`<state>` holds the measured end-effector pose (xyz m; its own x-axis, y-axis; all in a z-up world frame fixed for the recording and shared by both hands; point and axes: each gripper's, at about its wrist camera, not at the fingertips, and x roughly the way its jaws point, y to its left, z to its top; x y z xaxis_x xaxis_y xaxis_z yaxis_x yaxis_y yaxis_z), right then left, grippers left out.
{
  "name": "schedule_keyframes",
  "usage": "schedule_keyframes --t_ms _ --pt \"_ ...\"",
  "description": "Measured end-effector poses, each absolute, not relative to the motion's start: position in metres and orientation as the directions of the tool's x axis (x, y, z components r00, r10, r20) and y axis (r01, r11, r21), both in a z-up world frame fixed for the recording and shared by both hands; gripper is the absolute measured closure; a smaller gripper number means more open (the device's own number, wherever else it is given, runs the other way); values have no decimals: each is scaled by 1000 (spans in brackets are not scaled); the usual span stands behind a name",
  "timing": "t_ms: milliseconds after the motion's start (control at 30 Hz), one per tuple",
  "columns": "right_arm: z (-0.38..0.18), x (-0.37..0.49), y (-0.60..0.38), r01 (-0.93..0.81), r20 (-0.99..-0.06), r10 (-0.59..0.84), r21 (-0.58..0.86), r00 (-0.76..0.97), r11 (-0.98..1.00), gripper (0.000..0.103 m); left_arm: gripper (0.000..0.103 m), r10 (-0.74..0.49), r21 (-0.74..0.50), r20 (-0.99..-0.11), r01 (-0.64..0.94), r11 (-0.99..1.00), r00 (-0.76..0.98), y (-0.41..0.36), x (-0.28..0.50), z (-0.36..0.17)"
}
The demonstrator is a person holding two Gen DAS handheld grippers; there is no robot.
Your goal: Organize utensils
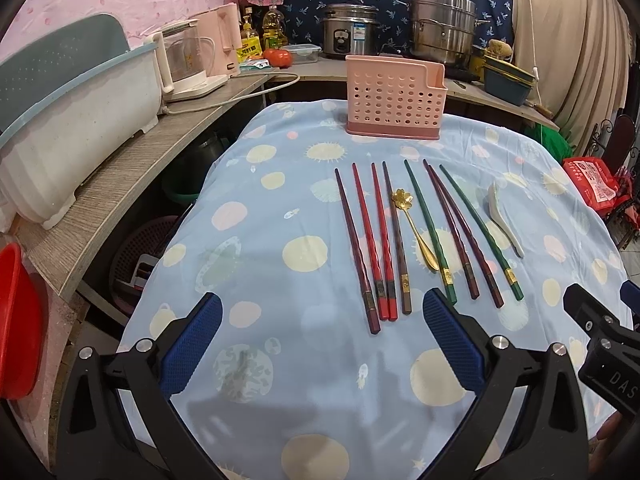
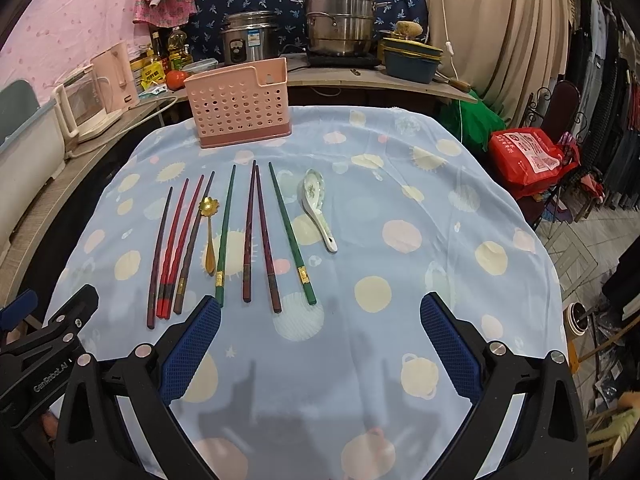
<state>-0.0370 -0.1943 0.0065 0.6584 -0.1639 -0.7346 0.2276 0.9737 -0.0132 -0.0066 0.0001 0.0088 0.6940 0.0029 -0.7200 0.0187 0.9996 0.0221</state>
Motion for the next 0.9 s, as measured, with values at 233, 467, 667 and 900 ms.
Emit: schedule_keyframes --t_ms 233,467,667,900 --pt "6 -37 -195 228 -734 -164 -12 659 974 7 7 -4 13 -715 20 1000 699 0 -7 7" --pt "6 -37 -195 228 -734 -164 -12 659 973 7 7 2 17 -730 16 1000 683 0 -3 5" --pt "6 -37 -195 229 -734 -164 -12 659 973 7 7 8 25 -733 15 1000 680 0 -3 3" --pt "6 -36 -195 227 -734 -162 -11 659 974 7 7 0 17 -733 18 1000 680 1 -2 3"
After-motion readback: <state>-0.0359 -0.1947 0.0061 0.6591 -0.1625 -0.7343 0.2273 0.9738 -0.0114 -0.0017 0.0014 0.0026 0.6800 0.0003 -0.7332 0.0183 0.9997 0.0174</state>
